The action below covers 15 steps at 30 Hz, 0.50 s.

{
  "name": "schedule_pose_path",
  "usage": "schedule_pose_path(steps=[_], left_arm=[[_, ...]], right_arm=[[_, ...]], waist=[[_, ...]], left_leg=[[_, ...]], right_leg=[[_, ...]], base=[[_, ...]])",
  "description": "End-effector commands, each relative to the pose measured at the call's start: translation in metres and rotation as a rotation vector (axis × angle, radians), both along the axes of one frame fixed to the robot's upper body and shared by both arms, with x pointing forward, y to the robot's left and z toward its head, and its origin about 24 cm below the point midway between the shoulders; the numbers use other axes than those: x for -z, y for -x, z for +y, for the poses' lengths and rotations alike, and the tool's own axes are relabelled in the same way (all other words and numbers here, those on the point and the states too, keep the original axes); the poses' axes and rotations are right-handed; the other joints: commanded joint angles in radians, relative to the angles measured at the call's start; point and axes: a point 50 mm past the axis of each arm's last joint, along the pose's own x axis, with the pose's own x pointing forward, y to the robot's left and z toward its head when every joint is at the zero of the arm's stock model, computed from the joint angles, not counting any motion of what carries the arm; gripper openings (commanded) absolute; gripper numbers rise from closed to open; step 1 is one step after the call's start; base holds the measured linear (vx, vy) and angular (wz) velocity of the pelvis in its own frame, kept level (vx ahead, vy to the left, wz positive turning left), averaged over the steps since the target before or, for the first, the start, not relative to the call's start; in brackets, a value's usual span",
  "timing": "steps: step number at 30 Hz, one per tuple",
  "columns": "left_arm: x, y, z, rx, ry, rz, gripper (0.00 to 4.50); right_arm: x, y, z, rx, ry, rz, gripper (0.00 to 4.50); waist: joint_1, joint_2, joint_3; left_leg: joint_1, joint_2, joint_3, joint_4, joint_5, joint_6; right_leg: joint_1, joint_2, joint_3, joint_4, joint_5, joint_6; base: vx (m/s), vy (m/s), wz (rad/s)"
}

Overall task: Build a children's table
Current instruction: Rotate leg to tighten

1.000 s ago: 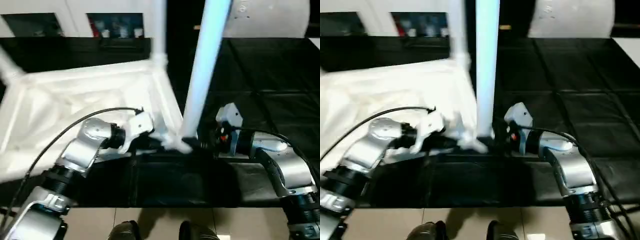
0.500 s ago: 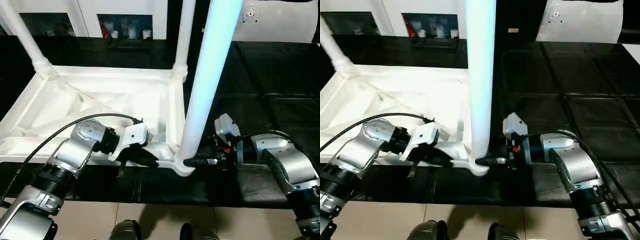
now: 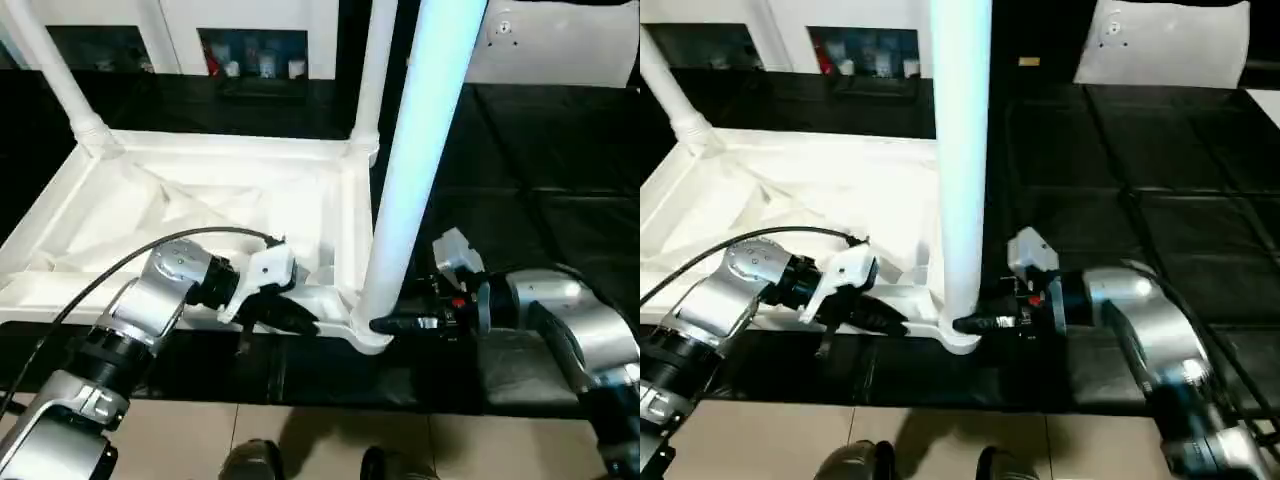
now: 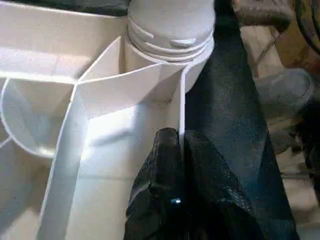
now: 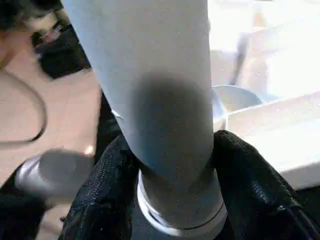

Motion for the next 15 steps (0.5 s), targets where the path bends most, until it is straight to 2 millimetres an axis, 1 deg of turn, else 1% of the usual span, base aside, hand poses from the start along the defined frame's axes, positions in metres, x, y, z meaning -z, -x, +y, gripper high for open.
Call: schedule_pose_path(steps=[1, 2, 3, 4, 5, 6, 7, 8, 9, 10, 12, 13, 14, 15], left_arm=[[-0.008, -0.007, -0.019, -0.091, 0.043, -0.047, 0.0], [-0.008, -0.007, -0.019, -0.093, 0.043, -0.047, 0.0], [-0.008, -0.01, -0.029, -0.145, 0.065, -0.047, 0.0], [-0.008, -0.012, -0.035, -0.178, 0.068, -0.055, 0.0], [-0.008, -0.013, -0.038, -0.197, 0.07, -0.058, 0.0], [-0.008, -0.016, -0.049, -0.266, 0.086, -0.064, 0.0], [-0.009, -0.018, -0.055, -0.309, 0.1, -0.068, 0.0], [-0.01, -0.02, -0.06, -0.346, 0.112, -0.069, 0.0], [-0.012, -0.022, -0.064, -0.388, 0.122, -0.072, 0.0], [-0.014, -0.027, -0.072, -0.464, 0.132, -0.092, 0.0], [-0.019, -0.034, -0.082, -0.602, 0.148, -0.127, 0.0], [-0.019, -0.034, -0.082, -0.602, 0.148, -0.127, 0.0], [-0.02, -0.035, -0.084, -0.624, 0.148, -0.135, 0.0], [-0.02, -0.036, -0.085, -0.635, 0.149, -0.141, 0.0]], right_arm=[[0.001, 0.005, 0.029, 0.024, -0.047, 0.003, 1.97], [0.002, 0.005, 0.029, 0.026, -0.046, 0.003, 1.97], [0.005, 0.002, 0.042, 0.147, -0.055, 0.038, 1.97], [0.007, 0.001, 0.05, 0.196, -0.063, 0.05, 1.97], [0.007, 0.0, 0.054, 0.22, -0.066, 0.056, 1.97], [0.009, -0.002, 0.066, 0.303, -0.073, 0.071, 1.97], [0.01, -0.003, 0.072, 0.341, -0.071, 0.08, 1.97], [0.011, -0.004, 0.076, 0.375, -0.068, 0.088, 1.97], [0.012, -0.005, 0.081, 0.413, -0.064, 0.09, 1.97], [0.015, -0.01, 0.088, 0.49, -0.055, 0.092, 1.97], [0.02, -0.02, 0.094, 0.644, -0.019, 0.088, 1.97], [0.02, -0.02, 0.094, 0.644, -0.019, 0.088, 1.97], [0.02, -0.021, 0.095, 0.67, -0.01, 0.086, 1.97], [0.021, -0.022, 0.095, 0.685, -0.007, 0.088, 1.97]], waist=[[-0.011, -0.014, -0.066], [-0.014, -0.015, -0.065], [-0.019, -0.017, -0.061], [-0.026, -0.013, -0.056], [-0.031, -0.014, -0.056], [-0.04, -0.011, -0.054], [-0.047, -0.009, -0.053], [-0.051, -0.011, -0.053], [-0.057, -0.013, -0.054], [-0.06, -0.01, -0.054], [-0.065, -0.011, -0.054], [-0.068, -0.01, -0.052], [-0.066, -0.01, -0.053], [-0.063, -0.01, -0.056]], left_leg=[[0.014, 0.067, -0.024, -0.07, -0.152, 0.073], [0.014, 0.065, -0.025, -0.071, -0.164, 0.066], [0.013, 0.063, -0.027, -0.074, -0.18, 0.055], [0.013, 0.062, -0.029, -0.077, -0.2, 0.044], [0.016, 0.061, -0.03, -0.078, -0.211, 0.036], [0.016, 0.06, -0.032, -0.079, -0.233, 0.021], [0.019, 0.058, -0.036, -0.08, -0.26, 0.011], [0.021, 0.059, -0.036, -0.08, -0.263, 0.007], [0.019, 0.057, -0.035, -0.08, -0.255, 0.008], [0.018, 0.056, -0.035, -0.08, -0.256, 0.012], [0.02, 0.054, -0.035, -0.079, -0.259, 0.016], [0.02, 0.053, -0.034, -0.079, -0.259, 0.017], [0.021, 0.052, -0.034, -0.078, -0.256, 0.02], [0.019, 0.052, -0.033, -0.081, -0.23, 0.035]], right_leg=[[0.046, -0.098, 0.062, -0.079, -0.336, -0.203], [0.047, -0.1, 0.06, -0.083, -0.368, -0.194], [0.047, -0.1, 0.061, -0.087, -0.419, -0.174], [0.043, -0.097, 0.061, -0.093, -0.455, -0.161], [0.042, -0.097, 0.061, -0.095, -0.472, -0.155], [0.04, -0.1, 0.06, -0.098, -0.508, -0.144], [0.039, -0.101, 0.058, -0.104, -0.545, -0.131], [0.038, -0.101, 0.059, -0.106, -0.549, -0.124], [0.038, -0.1, 0.061, -0.105, -0.53, -0.125], [0.038, -0.099, 0.062, -0.106, -0.521, -0.124], [0.034, -0.099, 0.061, -0.111, -0.521, -0.126], [0.032, -0.097, 0.062, -0.113, -0.526, -0.123], [0.033, -0.097, 0.061, -0.114, -0.526, -0.117], [0.039, -0.096, 0.062, -0.112, -0.482, -0.112]], base=[[0.0, 0.0, 0.0], [0.0, 0.0, 0.0], [0.0, 0.0, 0.0], [0.0, 0.0, 0.0], [0.0, 0.0, 0.0], [0.0, 0.0, 0.0], [0.0, 0.0, 0.0], [0.0, 0.0, 0.0], [0.0, 0.0, 0.0], [0.0, 0.0, 0.0], [0.0, 0.0, 0.0], [0.0, 0.0, 0.0], [0.0, 0.0, 0.0], [0.0, 0.0, 0.0]])
